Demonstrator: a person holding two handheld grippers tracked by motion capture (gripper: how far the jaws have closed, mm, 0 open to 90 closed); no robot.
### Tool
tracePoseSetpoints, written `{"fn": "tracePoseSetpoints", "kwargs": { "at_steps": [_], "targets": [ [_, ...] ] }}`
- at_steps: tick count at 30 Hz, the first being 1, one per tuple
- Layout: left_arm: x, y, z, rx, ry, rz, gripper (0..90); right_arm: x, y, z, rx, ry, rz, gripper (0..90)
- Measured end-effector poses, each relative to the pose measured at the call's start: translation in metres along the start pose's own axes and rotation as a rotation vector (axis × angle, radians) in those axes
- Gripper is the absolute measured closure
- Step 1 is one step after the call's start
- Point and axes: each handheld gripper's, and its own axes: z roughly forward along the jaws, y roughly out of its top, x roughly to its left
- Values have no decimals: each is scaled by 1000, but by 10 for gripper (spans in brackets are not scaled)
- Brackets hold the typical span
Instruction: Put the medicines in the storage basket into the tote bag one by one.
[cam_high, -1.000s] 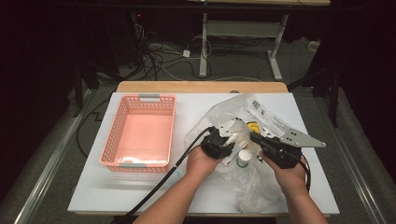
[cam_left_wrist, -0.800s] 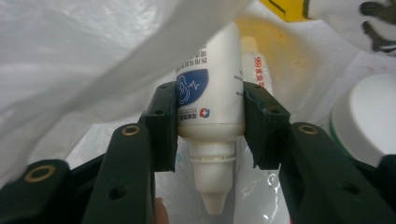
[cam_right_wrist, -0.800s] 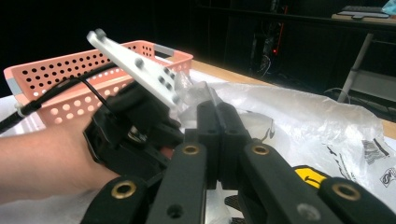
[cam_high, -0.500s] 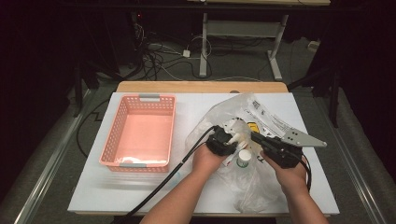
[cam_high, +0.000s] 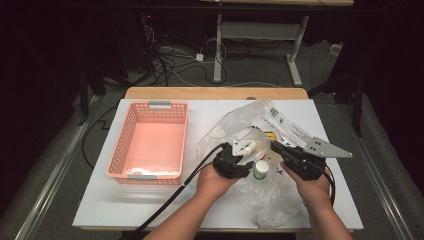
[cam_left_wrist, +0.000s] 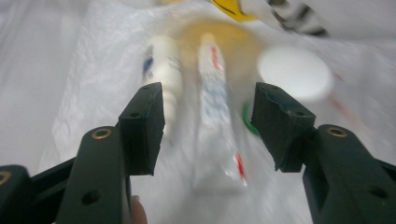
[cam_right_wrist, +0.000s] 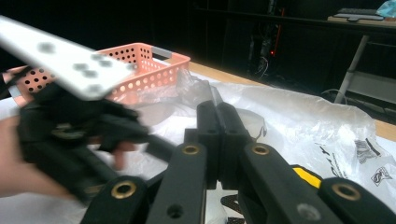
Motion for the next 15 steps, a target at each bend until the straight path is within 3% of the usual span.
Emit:
{"fn": "tracePoseSetpoints", "kwargs": {
  "at_steps": [5, 8, 11, 15],
  "targets": [
    [-9, -30, -33, -21, -27, 6, 425, 0, 1, -2, -5, -6, 3, 900],
    [-9, -49, -50, -17, -31, -11, 402, 0, 2, -3, -8, -8, 0, 900],
    [-8, -68, -59, 3, -16, -10, 380, 0, 3, -5, -13, -15, 1, 900],
    [-5, -86, -62, 4, -25, -44, 339, -2, 5, -8, -19, -27, 5, 900]
  ]
}}
